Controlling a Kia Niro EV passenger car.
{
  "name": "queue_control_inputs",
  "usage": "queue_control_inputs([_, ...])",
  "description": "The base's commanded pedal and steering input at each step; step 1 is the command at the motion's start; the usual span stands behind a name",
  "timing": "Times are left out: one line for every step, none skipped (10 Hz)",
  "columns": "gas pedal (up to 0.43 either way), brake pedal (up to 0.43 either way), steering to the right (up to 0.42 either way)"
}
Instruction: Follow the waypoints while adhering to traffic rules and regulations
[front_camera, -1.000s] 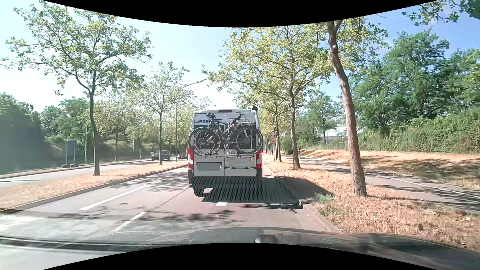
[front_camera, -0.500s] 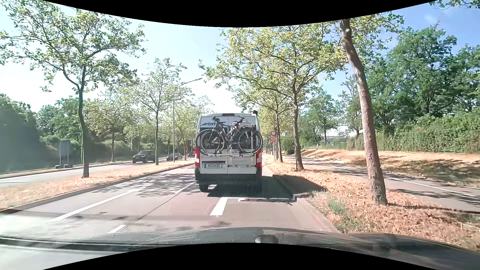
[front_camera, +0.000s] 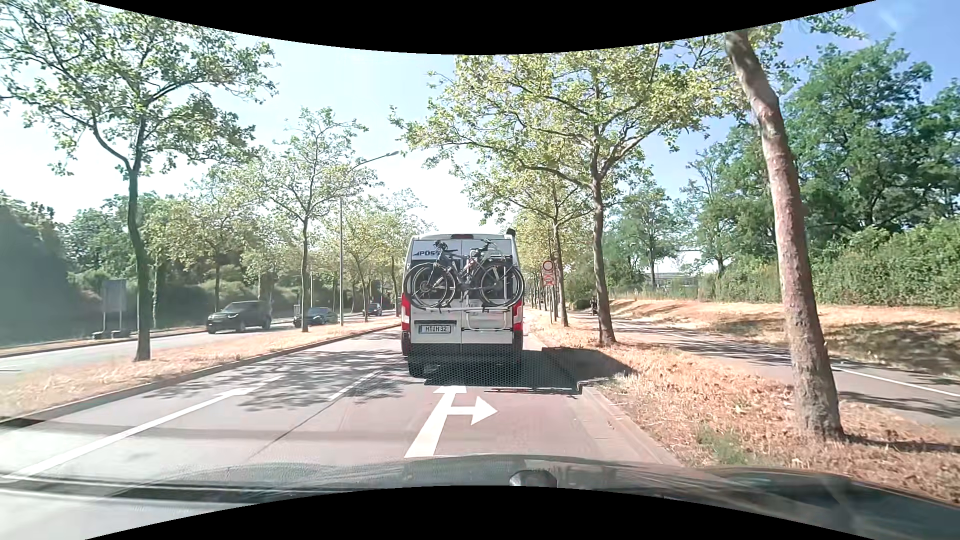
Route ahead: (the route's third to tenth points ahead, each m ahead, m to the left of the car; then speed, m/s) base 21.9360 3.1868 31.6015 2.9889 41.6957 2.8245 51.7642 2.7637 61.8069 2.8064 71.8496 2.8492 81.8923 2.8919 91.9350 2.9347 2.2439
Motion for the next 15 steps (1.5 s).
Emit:
queue_control_inputs([0.157,0.0,0.004])
queue_control_inputs([0.169,0.0,0.001])
queue_control_inputs([0.177,0.0,-0.001])
queue_control_inputs([0.177,0.0,-0.002])
queue_control_inputs([0.177,0.0,-0.002])
queue_control_inputs([0.177,0.0,-0.002])
queue_control_inputs([0.169,0.0,-0.001])
queue_control_inputs([0.169,0.0,-0.002])
queue_control_inputs([0.157,0.0,-0.002])
queue_control_inputs([0.15,0.0,-0.002])
queue_control_inputs([0.138,0.0,-0.001])
queue_control_inputs([0.13,0.0,-0.001])
queue_control_inputs([0.11,0.0,-0.002])
queue_control_inputs([0.079,0.0,-0.002])
queue_control_inputs([0.079,0.0,-0.002])
